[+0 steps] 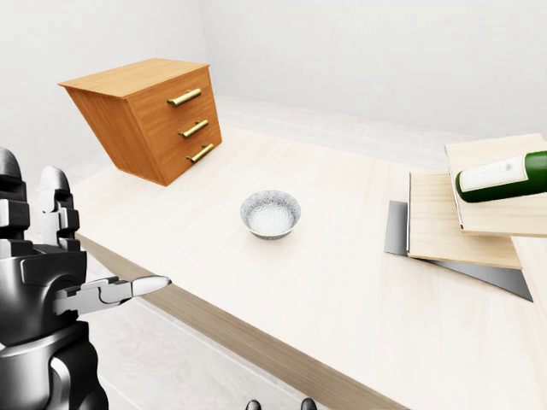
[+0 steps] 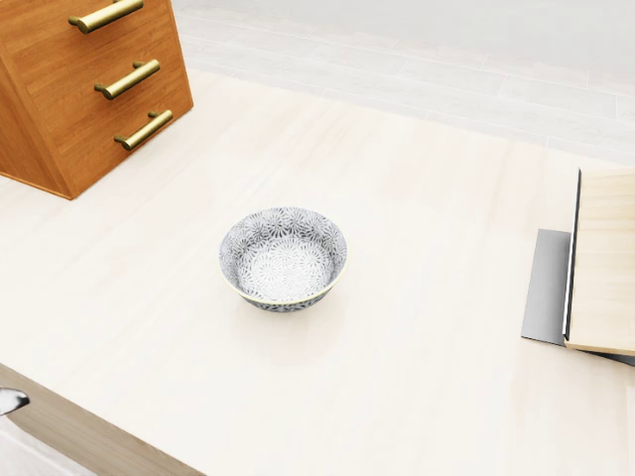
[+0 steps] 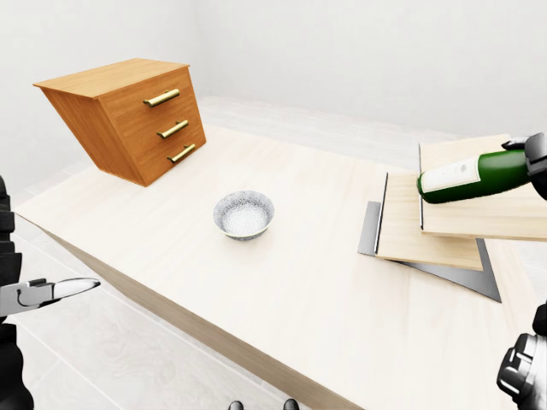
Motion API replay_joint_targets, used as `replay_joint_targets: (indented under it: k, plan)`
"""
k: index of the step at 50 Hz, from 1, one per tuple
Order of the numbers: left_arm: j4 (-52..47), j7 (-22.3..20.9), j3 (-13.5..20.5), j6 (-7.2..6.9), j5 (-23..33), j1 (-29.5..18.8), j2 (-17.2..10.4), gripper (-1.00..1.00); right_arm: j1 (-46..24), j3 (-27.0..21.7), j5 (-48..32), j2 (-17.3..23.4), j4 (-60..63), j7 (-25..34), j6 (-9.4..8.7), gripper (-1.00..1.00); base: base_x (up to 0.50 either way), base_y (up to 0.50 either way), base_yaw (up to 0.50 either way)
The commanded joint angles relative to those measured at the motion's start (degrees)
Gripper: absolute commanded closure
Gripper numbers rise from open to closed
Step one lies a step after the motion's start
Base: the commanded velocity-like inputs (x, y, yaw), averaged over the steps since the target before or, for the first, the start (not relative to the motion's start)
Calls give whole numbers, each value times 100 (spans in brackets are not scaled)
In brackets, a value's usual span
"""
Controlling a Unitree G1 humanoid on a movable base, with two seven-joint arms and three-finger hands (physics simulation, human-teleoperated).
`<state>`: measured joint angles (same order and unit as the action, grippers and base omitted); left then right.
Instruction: Put the wine bottle on the wine rack.
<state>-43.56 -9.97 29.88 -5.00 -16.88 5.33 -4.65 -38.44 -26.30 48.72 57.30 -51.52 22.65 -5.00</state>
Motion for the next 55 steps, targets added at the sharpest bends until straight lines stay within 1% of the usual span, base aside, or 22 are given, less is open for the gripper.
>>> replay_joint_targets:
  k: [1, 9, 23, 35, 42, 49, 55]
  plan:
    - [53, -11, -4, 0, 20, 4, 3, -100, -44, -31, -180, -20, -70, -237, 0, 100, 0, 0, 0]
    - [83, -6, -57, 0, 57, 6, 19, -100, -133, 12, -260, -26, -198, -178, 0, 100, 0, 0, 0]
    - [4, 2, -35, 0, 21, 21, 13, -100, -209, 111, -450, -124, -477, -63, 0, 100, 0, 0, 0]
    - [26, -3, -46, 0, 41, 9, 16, -100, -163, 75, -535, -110, -556, -22, 0, 100, 0, 0, 0]
    - [31, -5, -48, 0, 43, 15, 21, -100, -6, -32, -505, -30, -550, -32, 0, 100, 0, 0, 0]
    - [50, 5, -69, 0, 54, -2, 19, -100, 331, -297, -287, 86, -561, -48, 0, 100, 0, 0, 0]
    - [30, 12, -74, 0, 53, -4, 14, -100, 435, -307, -197, 105, -651, -19, 0, 100, 0, 0, 0]
